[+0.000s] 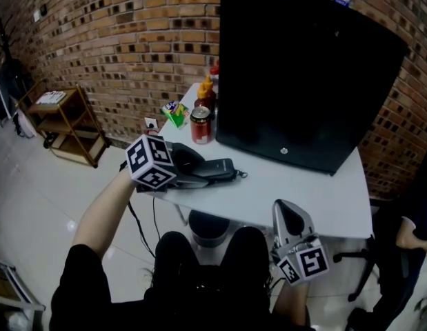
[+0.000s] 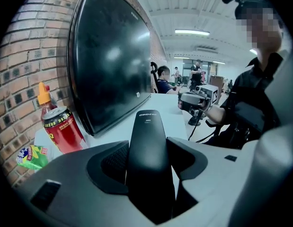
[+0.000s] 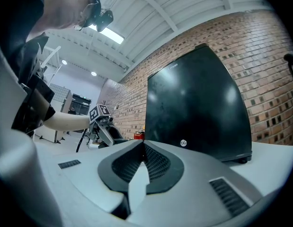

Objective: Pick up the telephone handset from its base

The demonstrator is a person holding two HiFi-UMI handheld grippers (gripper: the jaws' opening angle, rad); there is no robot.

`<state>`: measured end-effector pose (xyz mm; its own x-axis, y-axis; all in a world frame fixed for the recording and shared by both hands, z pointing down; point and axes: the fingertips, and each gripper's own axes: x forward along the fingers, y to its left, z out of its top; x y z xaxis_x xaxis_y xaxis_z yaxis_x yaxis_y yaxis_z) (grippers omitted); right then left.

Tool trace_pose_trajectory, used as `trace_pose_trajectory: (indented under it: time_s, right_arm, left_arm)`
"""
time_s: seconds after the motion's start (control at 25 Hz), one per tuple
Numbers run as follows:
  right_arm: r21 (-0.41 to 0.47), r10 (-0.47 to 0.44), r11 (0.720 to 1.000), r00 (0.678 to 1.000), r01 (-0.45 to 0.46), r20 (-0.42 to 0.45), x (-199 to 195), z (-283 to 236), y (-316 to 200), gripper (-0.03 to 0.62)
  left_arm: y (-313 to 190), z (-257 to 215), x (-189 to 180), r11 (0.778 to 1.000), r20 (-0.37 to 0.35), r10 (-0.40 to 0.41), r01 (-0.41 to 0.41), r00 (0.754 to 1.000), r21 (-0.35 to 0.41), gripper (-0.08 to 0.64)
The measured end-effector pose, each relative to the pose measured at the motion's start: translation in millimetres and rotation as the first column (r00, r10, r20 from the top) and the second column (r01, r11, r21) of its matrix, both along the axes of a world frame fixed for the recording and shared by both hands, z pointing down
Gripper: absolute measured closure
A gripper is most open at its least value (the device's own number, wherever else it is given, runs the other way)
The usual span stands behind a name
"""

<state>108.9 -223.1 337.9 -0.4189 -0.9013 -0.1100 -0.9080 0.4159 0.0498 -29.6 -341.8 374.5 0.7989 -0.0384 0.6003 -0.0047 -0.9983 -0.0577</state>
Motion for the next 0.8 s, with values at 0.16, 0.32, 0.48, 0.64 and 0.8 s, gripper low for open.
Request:
trace_pose_trajectory:
  time_s: [0.16,0.32,0.48,0.64,0.8]
  right_arm:
    - [0.005,-0.003,1.000,1.000,0.003,-0.003,-1.8,-2.3,-1.0,0.583]
    - [0.003,-0.017,1.000,1.000,0.017,-0.018,-3.9,-3.2,-1.5,0.583]
    - [0.001,-0.024,1.000,0.999,0.024,-0.037,-6.2,-6.6,-3.0,0.583]
    - [0.014,-0.022,1.000,1.000,0.023,-0.019,-3.7,-9.3,2.1,0.583]
    - [0.020,0.000,1.000,1.000,0.000,0.015,5.7,-8.0,5.0,0.583]
  left_arm:
    - [-2.3,-17.4,-7.1,1.000,-0.094,-0.017,0.019,0.995,0.019,0.302]
    - [-5.6,-41.1,-23.0,0.996,-0.290,-0.089,0.086,0.953,-0.021,0.304]
    - [-5.3,-58.6,-48.8,0.992,-0.429,-0.123,0.122,0.895,-0.029,0.304]
    - [-3.3,-77.7,-78.6,0.990,-0.549,-0.137,0.138,0.825,-0.040,0.305]
    - [3.9,-95.2,-108.3,0.989,-0.680,-0.131,0.140,0.721,-0.042,0.305]
